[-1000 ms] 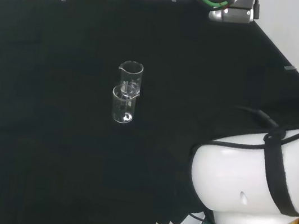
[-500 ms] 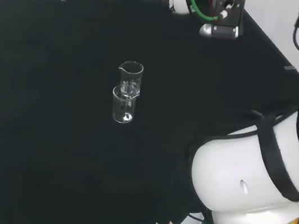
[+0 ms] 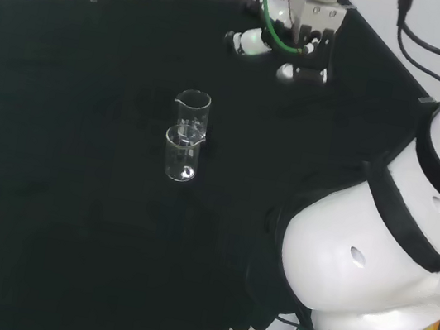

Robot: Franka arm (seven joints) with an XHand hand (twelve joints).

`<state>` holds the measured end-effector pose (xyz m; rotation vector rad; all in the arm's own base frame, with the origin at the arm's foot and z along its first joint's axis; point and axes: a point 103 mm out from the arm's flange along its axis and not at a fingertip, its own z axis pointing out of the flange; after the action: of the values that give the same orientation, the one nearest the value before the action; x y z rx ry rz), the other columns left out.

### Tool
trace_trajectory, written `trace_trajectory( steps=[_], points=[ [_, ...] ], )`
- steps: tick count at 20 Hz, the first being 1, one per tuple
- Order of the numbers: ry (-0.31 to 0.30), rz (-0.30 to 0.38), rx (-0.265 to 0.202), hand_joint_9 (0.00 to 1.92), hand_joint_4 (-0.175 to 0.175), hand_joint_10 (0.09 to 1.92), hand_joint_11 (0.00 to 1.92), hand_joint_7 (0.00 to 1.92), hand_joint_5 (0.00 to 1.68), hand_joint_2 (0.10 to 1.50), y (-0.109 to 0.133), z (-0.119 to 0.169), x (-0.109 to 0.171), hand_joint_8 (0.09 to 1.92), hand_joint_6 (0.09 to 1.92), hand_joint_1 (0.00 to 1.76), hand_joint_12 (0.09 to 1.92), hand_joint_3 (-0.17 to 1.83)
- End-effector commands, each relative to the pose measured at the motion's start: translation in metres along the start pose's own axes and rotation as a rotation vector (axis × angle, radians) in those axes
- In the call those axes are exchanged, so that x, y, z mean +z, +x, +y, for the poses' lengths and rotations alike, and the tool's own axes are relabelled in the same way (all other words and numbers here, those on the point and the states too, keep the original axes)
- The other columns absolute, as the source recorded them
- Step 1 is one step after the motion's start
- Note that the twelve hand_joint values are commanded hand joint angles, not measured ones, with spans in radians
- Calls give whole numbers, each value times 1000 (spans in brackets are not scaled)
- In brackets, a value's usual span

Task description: Pick up the beaker on the right.

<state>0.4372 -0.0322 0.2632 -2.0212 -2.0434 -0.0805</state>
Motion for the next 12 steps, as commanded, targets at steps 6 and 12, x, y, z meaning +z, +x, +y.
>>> trace_trajectory(
  steps=[6, 12],
  points=[
    [35, 116, -30, 315, -26, 668, 0, 203, 362, 783, -20, 26, 61, 638, 87, 743, 1263, 363],
    [65, 157, -41, 319, -29, 669, 0, 201, 375, 658, -25, 38, 85, 652, 87, 796, 1290, 524]
  ],
)
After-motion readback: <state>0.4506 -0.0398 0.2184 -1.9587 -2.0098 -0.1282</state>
